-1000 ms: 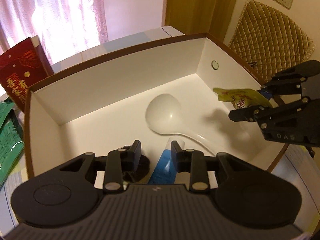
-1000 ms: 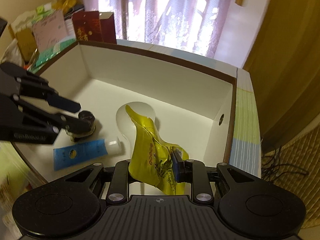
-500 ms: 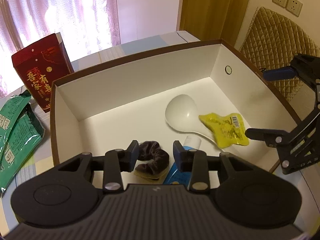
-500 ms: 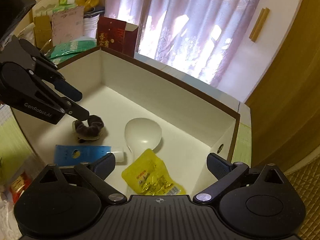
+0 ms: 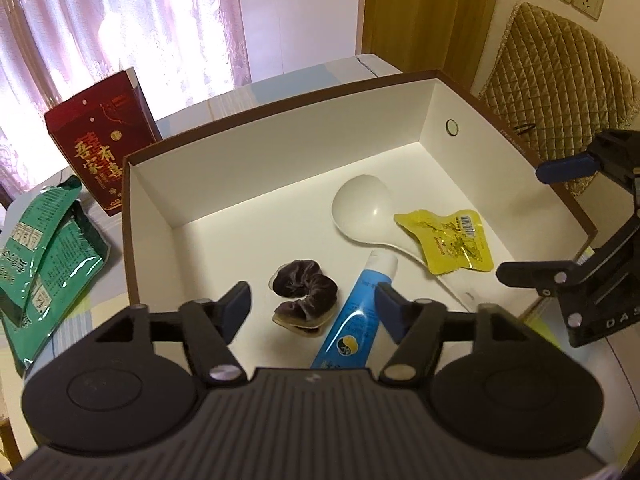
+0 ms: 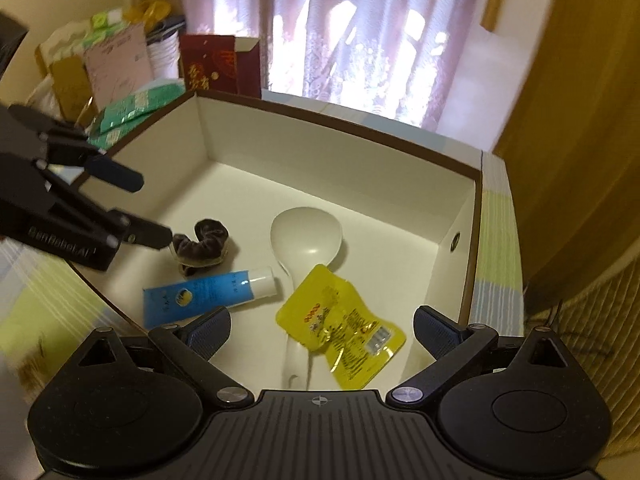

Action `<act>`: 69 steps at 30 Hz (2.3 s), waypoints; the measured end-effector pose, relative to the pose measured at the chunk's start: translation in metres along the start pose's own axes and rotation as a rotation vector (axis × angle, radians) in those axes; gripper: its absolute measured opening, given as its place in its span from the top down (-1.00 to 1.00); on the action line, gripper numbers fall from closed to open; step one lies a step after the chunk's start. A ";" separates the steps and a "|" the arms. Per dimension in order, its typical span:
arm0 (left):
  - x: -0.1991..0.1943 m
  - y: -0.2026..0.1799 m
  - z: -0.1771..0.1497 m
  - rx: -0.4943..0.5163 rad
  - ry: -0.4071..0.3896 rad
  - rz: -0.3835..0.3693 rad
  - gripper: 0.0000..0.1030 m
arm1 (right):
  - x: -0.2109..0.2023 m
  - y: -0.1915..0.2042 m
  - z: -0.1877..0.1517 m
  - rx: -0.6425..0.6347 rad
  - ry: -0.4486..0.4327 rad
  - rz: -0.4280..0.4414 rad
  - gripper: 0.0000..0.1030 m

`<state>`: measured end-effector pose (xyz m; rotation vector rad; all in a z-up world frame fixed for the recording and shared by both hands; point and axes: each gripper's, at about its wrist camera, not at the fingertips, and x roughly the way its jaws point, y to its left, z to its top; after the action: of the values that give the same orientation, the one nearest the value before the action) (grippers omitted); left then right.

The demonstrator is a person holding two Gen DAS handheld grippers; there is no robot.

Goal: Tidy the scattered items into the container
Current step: 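Open both tools to drop the tube and packet into the box, then move both tools back toward the items on the tablecloth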

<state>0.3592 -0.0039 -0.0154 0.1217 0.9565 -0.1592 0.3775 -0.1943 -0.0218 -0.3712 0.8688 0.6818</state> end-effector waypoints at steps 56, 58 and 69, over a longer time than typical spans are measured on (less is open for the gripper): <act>-0.166 -0.023 -0.120 -0.056 -0.205 0.044 -0.54 | -0.129 0.064 -0.056 0.150 -0.185 -0.004 -0.99; -0.170 -0.024 -0.129 -0.051 -0.219 0.040 -0.54 | -0.132 0.066 -0.060 0.146 -0.197 -0.003 -0.99; -0.175 -0.022 -0.172 -0.044 -0.195 0.011 -0.53 | -0.136 0.070 -0.089 0.162 -0.198 0.019 -0.99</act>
<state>0.1180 0.0184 0.0288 0.0693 0.7647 -0.1371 0.2165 -0.2463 0.0312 -0.1477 0.7339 0.6495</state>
